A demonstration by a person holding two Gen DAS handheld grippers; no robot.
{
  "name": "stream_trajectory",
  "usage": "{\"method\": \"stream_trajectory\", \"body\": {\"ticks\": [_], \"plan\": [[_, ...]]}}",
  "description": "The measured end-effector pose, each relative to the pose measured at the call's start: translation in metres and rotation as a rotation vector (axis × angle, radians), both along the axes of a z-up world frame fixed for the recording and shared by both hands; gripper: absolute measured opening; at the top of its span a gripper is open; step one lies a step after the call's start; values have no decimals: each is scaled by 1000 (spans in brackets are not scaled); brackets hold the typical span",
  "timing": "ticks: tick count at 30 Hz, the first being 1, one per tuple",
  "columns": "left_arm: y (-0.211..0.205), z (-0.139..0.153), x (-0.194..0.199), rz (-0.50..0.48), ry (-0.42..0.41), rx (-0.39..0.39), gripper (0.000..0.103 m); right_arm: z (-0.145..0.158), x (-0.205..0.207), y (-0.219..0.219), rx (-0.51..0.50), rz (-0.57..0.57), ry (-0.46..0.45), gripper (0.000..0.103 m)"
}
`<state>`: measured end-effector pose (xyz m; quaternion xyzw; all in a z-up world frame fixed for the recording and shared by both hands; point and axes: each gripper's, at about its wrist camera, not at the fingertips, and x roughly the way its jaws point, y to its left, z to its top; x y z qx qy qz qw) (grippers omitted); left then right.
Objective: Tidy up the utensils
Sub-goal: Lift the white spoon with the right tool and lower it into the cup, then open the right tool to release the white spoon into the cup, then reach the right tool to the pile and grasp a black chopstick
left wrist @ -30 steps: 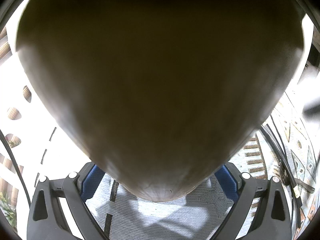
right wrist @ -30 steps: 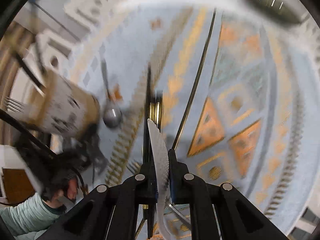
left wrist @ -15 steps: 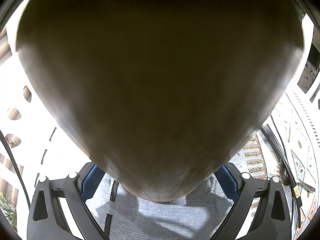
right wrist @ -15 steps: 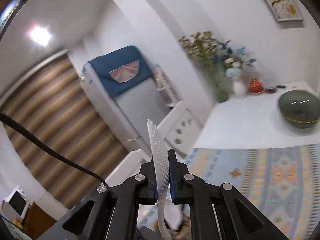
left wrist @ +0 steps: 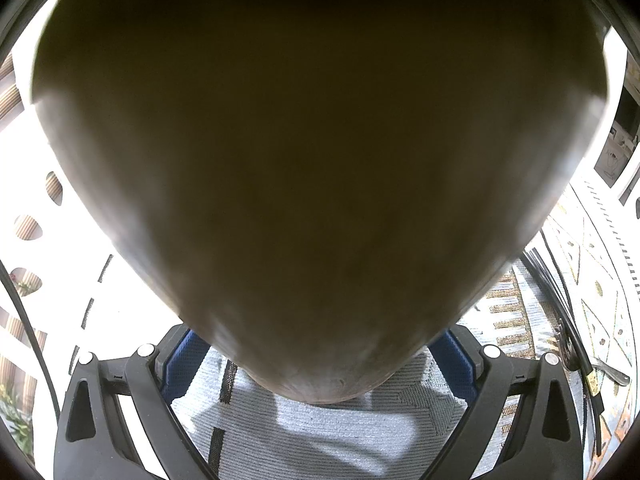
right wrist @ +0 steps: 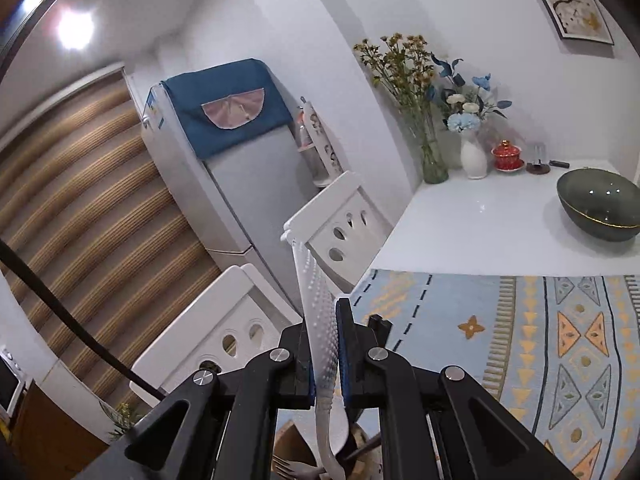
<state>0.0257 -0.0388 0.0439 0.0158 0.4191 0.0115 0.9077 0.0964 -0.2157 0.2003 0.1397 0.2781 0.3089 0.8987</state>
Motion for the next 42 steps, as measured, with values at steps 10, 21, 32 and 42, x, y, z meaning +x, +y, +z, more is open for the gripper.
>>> {"method": "stream_trajectory", "body": {"ticks": [10,21,32,42], "plan": [[0,0,0,-1,0,-1,98,1,-4,-4,28,10,3,8],[1,0,0,0,0,-1,98,-10,-4,4,-16,25,5,8],[-1,2,-1,2,1,-1,98,18,-13,-20,49,52,46,68],[-4,3,-1,1,1,-1,98,83,-30,-102,190,-2,-26,72]]}}
